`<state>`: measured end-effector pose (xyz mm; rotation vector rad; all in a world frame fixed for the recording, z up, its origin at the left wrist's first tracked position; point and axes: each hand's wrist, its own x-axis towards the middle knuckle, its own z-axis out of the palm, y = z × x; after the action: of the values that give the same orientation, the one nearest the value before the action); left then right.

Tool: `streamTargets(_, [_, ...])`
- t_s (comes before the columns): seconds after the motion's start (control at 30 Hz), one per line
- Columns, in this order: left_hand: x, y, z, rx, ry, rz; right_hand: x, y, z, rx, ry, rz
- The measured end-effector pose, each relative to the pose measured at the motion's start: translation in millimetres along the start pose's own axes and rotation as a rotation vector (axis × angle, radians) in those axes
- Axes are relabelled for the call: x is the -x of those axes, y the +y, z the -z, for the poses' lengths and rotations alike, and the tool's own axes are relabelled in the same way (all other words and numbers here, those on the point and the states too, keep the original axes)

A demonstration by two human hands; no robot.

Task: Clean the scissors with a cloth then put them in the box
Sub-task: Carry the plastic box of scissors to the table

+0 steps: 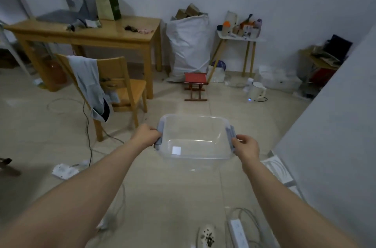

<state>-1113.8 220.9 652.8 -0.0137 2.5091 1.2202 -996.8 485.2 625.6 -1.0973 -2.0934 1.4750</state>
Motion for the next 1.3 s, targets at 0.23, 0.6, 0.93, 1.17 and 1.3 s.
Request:
streamTargets(0.23, [-154.4,90.8,-31.4,0.085,0.084,0.063,-199.4,-51.6,-50.8,-0.005,-0.058,0.019])
streamTargets(0.6, [-405.8,187.8,0.6,0.136,0.163,0.111,-440.8,-161.3,-197.1,0.018,-0.181,0.086])
streamTargets(0.93, [-664.0,236.3,90.7,0.208,0.192,0.121,-630.8,-300.9,-370.9,0.017,-0.262,0.124])
streamTargets(1.17, [-801.3,263.4,171.3,0.235,0.314,0.126,-738.8,-387.6,-514.4,0.052,-0.357,0.212])
streamTargets(1.3, [-898.4,271.5,216.1,0.263,0.448,0.173,-808.3,-437.2,-611.9,0.010,-0.453,0.223])
